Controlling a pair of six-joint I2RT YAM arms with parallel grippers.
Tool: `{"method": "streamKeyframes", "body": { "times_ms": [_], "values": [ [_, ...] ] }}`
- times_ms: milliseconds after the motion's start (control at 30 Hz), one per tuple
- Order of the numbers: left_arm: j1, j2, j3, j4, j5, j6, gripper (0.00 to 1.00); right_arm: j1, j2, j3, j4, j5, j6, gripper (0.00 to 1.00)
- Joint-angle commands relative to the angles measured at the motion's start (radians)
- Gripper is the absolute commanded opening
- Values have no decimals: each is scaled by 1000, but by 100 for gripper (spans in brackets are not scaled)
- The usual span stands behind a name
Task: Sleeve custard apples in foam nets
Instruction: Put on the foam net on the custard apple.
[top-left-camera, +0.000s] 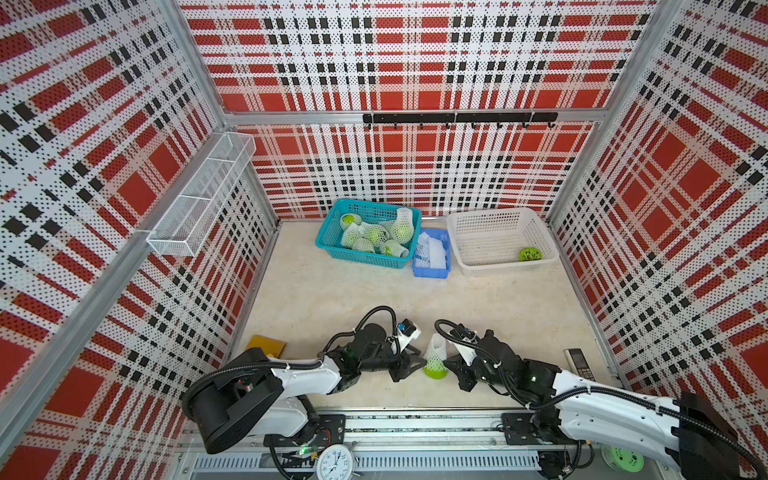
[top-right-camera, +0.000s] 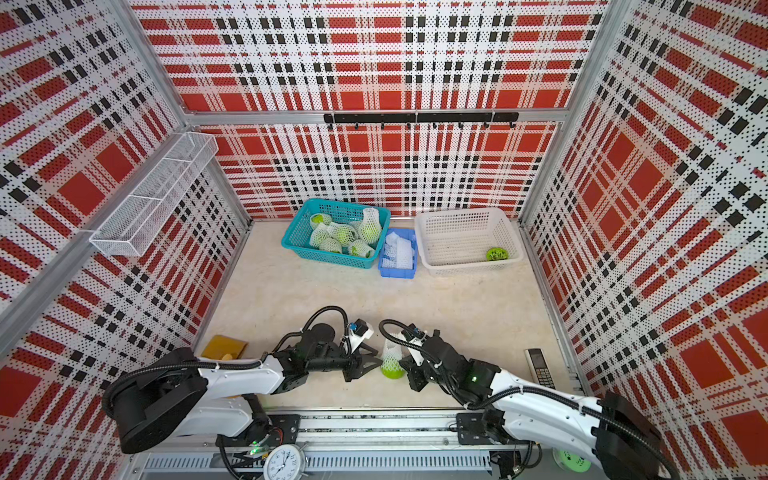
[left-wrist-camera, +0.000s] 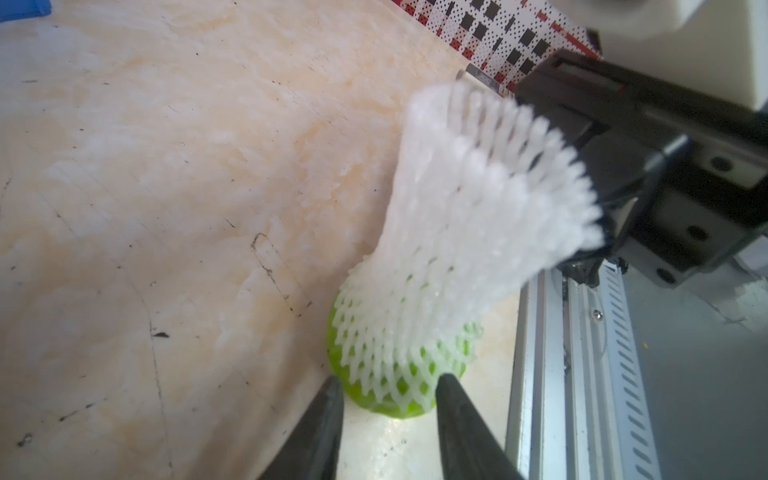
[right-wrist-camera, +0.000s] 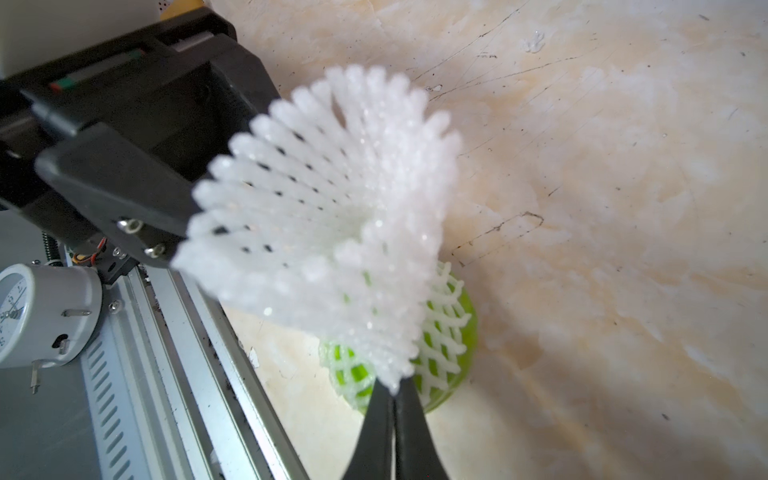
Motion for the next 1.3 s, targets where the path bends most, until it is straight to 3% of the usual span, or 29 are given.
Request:
{"method": "streamKeyframes", "body": {
  "times_ms": [0,100,233,433,667,900,1267],
  "values": [
    [-11,-23,-9,-1,-16,7,54,0,23,15,-29,-12,-28,0],
    [-13,-14,2,-1,-16,18,61,0,26,21,-28,-19,-37,0],
    [-13,19,28,-1,-20,34,60,0,31,22,-19,-37,-44,0],
    [-13,79,84,0,9,49,48,-1,50,28,-18,-47,-52,0],
    [-13,78,85,0,38,52,19,0,51,30,-15,-38,-50,0],
    [-13,42,37,-1,26,32,12,0,54,29,-33,-12,-32,0],
    [-13,43,18,-1,39,16,9,0,68,17,-42,0,17,0]
  ]
}}
